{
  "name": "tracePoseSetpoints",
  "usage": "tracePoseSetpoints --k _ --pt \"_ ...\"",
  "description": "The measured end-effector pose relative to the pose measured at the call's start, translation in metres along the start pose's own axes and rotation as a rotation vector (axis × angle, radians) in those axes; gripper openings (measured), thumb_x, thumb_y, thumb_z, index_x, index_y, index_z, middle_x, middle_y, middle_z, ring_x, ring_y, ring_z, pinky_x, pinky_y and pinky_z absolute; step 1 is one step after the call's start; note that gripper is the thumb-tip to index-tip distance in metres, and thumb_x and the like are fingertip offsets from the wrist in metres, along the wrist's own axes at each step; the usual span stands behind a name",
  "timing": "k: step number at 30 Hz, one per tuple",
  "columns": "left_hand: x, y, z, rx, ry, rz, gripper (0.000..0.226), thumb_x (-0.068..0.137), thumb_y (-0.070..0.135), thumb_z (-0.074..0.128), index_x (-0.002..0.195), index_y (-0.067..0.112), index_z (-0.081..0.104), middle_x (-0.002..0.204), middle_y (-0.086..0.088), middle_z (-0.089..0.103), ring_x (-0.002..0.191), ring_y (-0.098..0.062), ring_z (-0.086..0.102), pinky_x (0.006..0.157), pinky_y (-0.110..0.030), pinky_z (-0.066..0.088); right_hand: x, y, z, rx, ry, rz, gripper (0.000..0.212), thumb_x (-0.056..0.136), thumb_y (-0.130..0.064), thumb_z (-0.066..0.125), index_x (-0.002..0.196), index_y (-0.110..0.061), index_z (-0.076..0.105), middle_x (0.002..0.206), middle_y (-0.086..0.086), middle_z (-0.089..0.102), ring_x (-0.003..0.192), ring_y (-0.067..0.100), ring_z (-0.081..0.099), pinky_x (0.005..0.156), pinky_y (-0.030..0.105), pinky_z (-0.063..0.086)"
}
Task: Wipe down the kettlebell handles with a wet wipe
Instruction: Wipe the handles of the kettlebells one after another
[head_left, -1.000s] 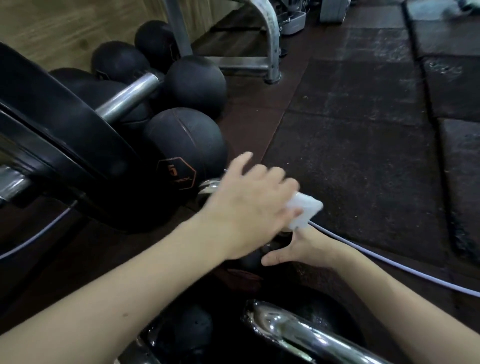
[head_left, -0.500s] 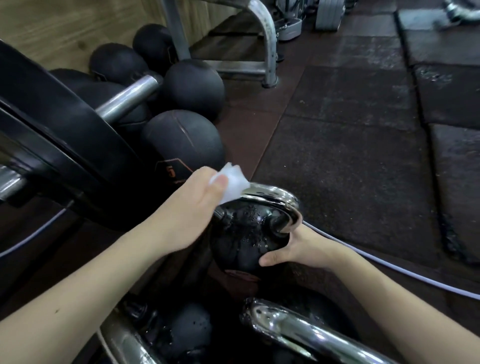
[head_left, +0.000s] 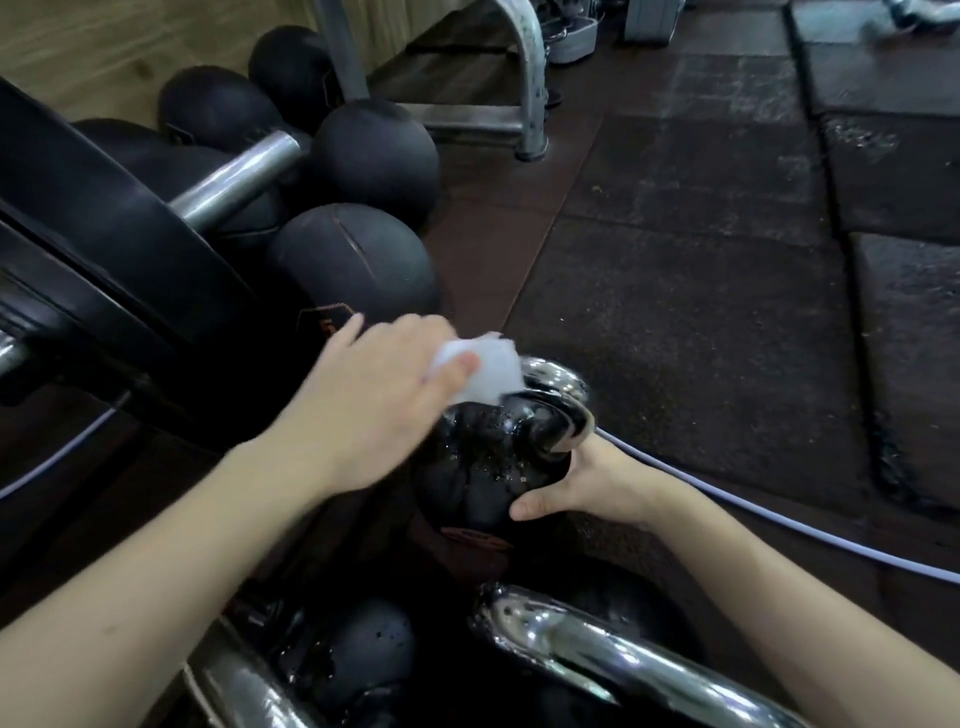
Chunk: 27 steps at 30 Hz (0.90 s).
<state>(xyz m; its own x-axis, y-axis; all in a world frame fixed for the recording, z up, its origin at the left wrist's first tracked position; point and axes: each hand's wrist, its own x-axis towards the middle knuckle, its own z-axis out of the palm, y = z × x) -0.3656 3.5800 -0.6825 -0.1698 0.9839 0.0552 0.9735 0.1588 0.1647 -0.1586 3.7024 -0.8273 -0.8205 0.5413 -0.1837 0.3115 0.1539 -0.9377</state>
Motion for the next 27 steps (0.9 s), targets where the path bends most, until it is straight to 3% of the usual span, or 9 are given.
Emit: tracePoseSetpoints --k 3,5,9,13,15,17,20,24,27 --pt "-0.015 -0.040 0.007 -0.551 -0.049 -0.169 0.073 0.095 0.079 0.019 0.114 0.021 0.060 0.119 -0.002 0.067 0.114 -0.013 0.060 0.111 -0.049 0.041 0.000 0.001 -0.001 -0.038 -0.002 -0.005 0.099 0.055 -0.037 0.101 0.140 -0.039 0.051 0.144 -0.010 0.052 0.132 0.004 0.051 0.115 0.036 0.044" --pt "-0.019 -0.041 0.007 -0.591 -0.048 -0.188 0.073 0.096 0.076 0.021 0.110 0.016 0.060 0.116 -0.006 0.066 0.109 -0.016 0.062 0.107 -0.049 0.044 0.001 0.002 -0.001 -0.033 -0.006 -0.002 0.101 0.054 -0.038 0.101 0.140 -0.040 0.050 0.145 -0.010 0.051 0.133 0.005 0.051 0.115 0.037 0.044" --pt "0.001 0.008 -0.002 -0.142 0.041 0.042 0.035 0.103 0.058 0.025 0.095 0.031 0.046 0.097 0.002 0.058 0.094 -0.027 0.058 0.089 -0.049 0.048 0.001 0.000 -0.001 -0.019 -0.014 0.009 0.109 0.054 -0.036 0.103 0.146 -0.033 0.045 0.147 -0.008 0.052 0.136 0.007 0.050 0.116 0.038 0.043" --pt "0.014 0.069 0.014 0.257 0.106 0.261 0.046 0.100 0.052 0.030 0.112 0.020 0.061 0.102 -0.002 0.062 0.097 -0.029 0.061 0.109 -0.052 0.041 -0.002 -0.005 -0.005 -0.017 -0.058 0.013 0.091 0.068 -0.022 0.096 0.131 -0.051 0.035 0.133 -0.032 0.045 0.117 -0.030 0.042 0.092 -0.005 0.036" --pt "0.012 0.073 0.016 0.264 0.098 0.285 0.049 0.100 0.053 0.031 0.116 0.018 0.062 0.103 -0.002 0.062 0.099 -0.027 0.062 0.116 -0.055 0.035 -0.006 -0.006 -0.006 -0.028 -0.070 0.027 0.089 0.071 -0.022 0.094 0.129 -0.050 0.032 0.126 -0.037 0.039 0.117 -0.028 0.040 0.081 -0.010 0.033" --pt "0.008 0.057 0.008 0.224 0.108 0.249 0.053 0.100 0.056 0.026 0.120 0.020 0.060 0.107 0.001 0.062 0.106 -0.025 0.062 0.121 -0.055 0.028 -0.004 -0.004 -0.006 -0.018 -0.037 0.011 0.092 0.068 -0.017 0.096 0.137 -0.037 0.038 0.130 -0.032 0.048 0.122 -0.020 0.046 0.091 -0.003 0.039" --pt "-0.003 0.017 0.001 0.028 0.032 0.064 0.054 0.099 0.062 0.016 0.126 0.031 0.052 0.118 0.009 0.060 0.120 -0.020 0.056 0.122 -0.050 0.024 -0.002 -0.002 -0.001 -0.003 -0.012 0.018 0.106 0.059 -0.023 0.101 0.147 -0.026 0.042 0.144 -0.013 0.056 0.134 0.001 0.051 0.115 0.031 0.043" --pt "-0.026 -0.026 0.002 -0.521 -0.060 -0.208 0.044 0.104 0.067 0.022 0.109 0.035 0.052 0.106 0.009 0.064 0.107 -0.016 0.061 0.101 -0.041 0.045 -0.001 -0.001 -0.003 -0.012 -0.021 -0.014 0.104 0.060 -0.027 0.101 0.146 -0.027 0.044 0.144 -0.013 0.054 0.132 -0.001 0.051 0.109 0.018 0.044" --pt "-0.020 -0.018 0.000 -0.457 -0.034 -0.151 0.046 0.103 0.067 0.020 0.113 0.035 0.052 0.113 0.013 0.061 0.114 -0.013 0.059 0.102 -0.041 0.044 -0.001 -0.001 -0.003 -0.036 -0.019 -0.004 0.103 0.060 -0.026 0.101 0.146 -0.026 0.044 0.144 -0.012 0.056 0.133 0.001 0.052 0.112 0.024 0.045"
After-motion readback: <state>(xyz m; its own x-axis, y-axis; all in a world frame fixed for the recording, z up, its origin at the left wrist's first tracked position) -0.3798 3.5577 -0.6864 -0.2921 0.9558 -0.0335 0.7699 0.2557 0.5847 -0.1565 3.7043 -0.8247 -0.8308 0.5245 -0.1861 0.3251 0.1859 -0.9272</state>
